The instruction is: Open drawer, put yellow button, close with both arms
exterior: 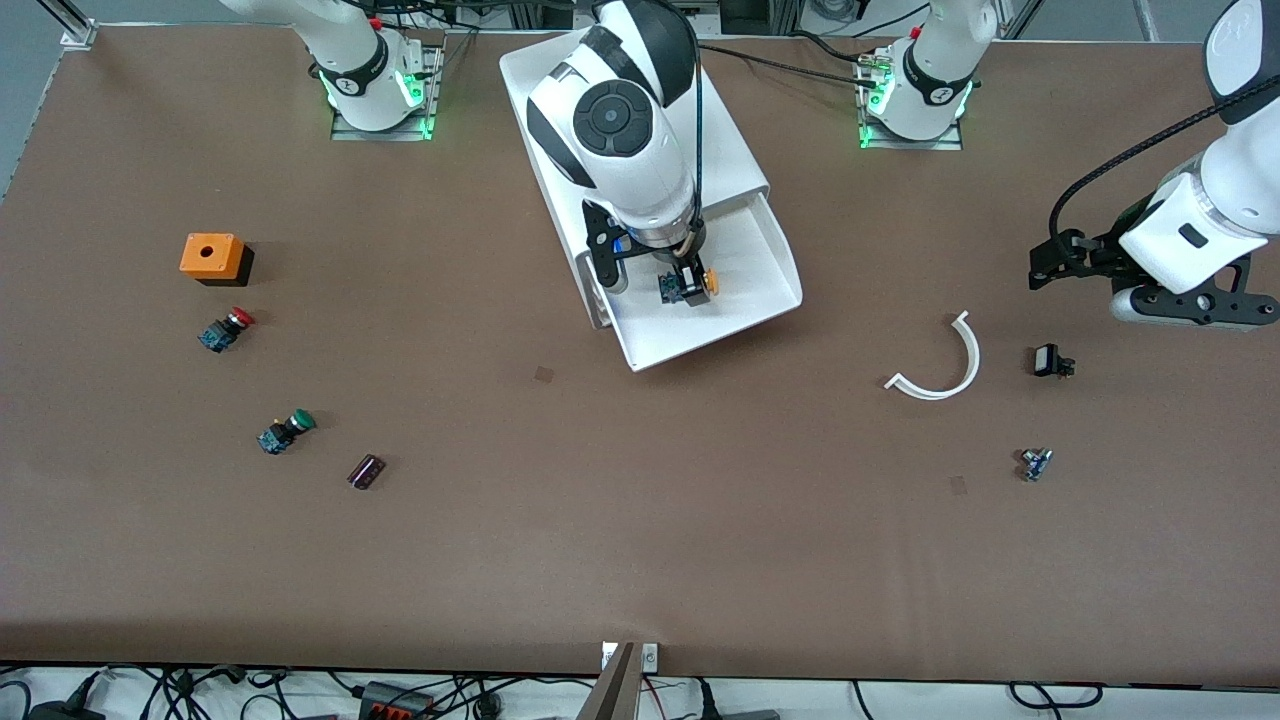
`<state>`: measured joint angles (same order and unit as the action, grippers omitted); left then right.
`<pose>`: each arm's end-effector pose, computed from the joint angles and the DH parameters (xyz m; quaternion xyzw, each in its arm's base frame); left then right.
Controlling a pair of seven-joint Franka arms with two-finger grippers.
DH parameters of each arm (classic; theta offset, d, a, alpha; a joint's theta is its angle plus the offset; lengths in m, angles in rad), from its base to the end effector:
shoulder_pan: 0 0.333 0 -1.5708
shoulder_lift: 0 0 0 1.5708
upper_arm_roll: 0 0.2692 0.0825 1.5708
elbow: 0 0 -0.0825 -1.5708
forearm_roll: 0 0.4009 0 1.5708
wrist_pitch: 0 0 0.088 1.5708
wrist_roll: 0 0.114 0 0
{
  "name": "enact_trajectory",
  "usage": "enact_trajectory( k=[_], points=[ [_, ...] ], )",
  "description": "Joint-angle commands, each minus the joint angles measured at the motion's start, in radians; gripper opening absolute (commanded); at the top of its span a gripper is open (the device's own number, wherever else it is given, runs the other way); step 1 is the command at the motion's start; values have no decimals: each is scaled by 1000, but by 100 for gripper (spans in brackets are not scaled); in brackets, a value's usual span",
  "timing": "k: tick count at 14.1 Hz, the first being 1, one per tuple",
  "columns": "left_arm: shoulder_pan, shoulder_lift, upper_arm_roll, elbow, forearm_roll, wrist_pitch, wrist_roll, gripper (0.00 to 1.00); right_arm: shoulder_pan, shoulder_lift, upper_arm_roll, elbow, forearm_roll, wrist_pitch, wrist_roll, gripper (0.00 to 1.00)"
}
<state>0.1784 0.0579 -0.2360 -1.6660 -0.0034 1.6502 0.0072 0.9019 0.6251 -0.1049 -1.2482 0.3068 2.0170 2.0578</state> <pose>0.5850 -0.0316 0.4981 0.9988 -0.0322 -0.0362 0.0075 0.4881 0.5512 0.3657 -0.7740 0.6189 0.1012 0.0882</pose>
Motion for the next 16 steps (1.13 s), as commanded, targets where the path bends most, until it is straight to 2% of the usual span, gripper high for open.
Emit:
enact_trajectory(
  k=[1, 12, 16],
  points=[
    [4, 10, -6, 28, -17, -18, -7, 100, 0, 5, 1, 23, 5, -18, 31, 100],
    [-2, 10, -12, 37, -21, -24, -6, 100, -26, -36, -30, 27, 11, -14, 31, 100],
    [-13, 36, -16, 75, -27, -26, -10, 100, -76, -100, -22, 26, 8, -24, 24, 100]
  ],
)
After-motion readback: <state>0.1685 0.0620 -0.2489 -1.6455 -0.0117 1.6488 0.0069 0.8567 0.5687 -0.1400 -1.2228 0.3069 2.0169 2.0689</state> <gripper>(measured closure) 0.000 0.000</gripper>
